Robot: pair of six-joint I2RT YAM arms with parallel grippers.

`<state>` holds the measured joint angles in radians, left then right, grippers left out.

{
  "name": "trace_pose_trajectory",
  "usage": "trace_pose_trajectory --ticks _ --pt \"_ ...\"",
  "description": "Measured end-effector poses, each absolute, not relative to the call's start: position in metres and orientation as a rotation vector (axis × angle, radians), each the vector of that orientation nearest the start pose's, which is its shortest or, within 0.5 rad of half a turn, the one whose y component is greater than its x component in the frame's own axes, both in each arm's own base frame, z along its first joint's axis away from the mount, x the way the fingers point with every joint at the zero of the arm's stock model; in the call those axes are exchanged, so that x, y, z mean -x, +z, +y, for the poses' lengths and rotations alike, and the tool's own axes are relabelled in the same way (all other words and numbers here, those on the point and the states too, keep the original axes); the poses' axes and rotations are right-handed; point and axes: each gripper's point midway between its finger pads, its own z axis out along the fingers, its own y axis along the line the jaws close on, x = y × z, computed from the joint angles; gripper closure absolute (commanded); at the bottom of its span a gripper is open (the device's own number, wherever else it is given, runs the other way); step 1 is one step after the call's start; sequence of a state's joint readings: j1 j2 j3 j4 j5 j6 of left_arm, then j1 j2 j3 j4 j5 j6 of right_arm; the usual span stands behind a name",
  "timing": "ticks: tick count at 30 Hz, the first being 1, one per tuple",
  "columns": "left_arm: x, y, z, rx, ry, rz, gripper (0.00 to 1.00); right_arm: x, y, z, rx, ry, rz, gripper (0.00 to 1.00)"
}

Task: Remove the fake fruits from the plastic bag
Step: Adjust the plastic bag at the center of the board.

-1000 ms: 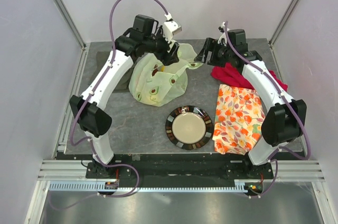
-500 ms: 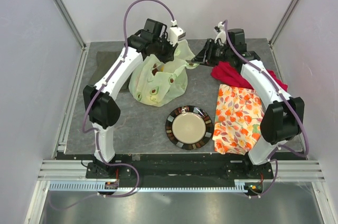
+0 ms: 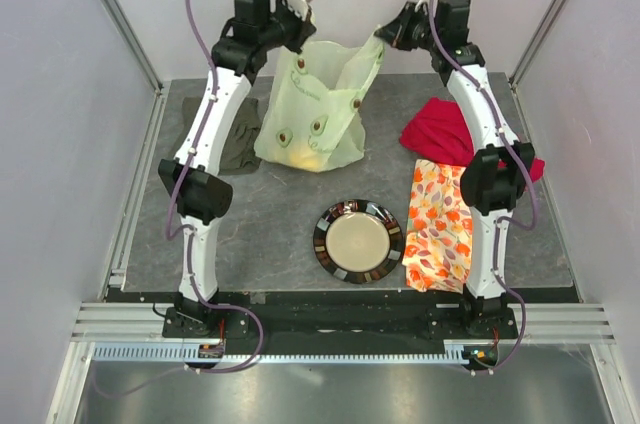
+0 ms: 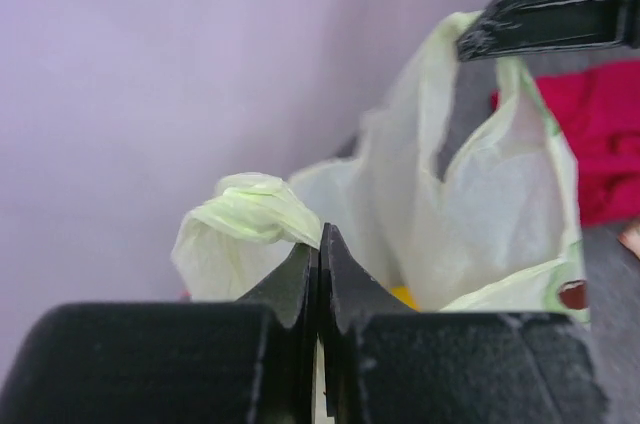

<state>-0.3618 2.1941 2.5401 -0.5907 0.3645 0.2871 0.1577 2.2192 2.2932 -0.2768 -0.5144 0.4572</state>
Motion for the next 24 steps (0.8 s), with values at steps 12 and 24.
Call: trace_pose_trajectory --ticks 12,24 --pt "-0.504 0.424 -0.253 -0.819 -0.400 1.458 0.98 -0.568 0.444 0.161 0.288 0.679 1.518 1.00" --pt "-0.361 0.278 -0.224 -0.914 -0.601 1.795 0.77 -0.364 0.197 0.138 0.348 0.706 2.198 0.39"
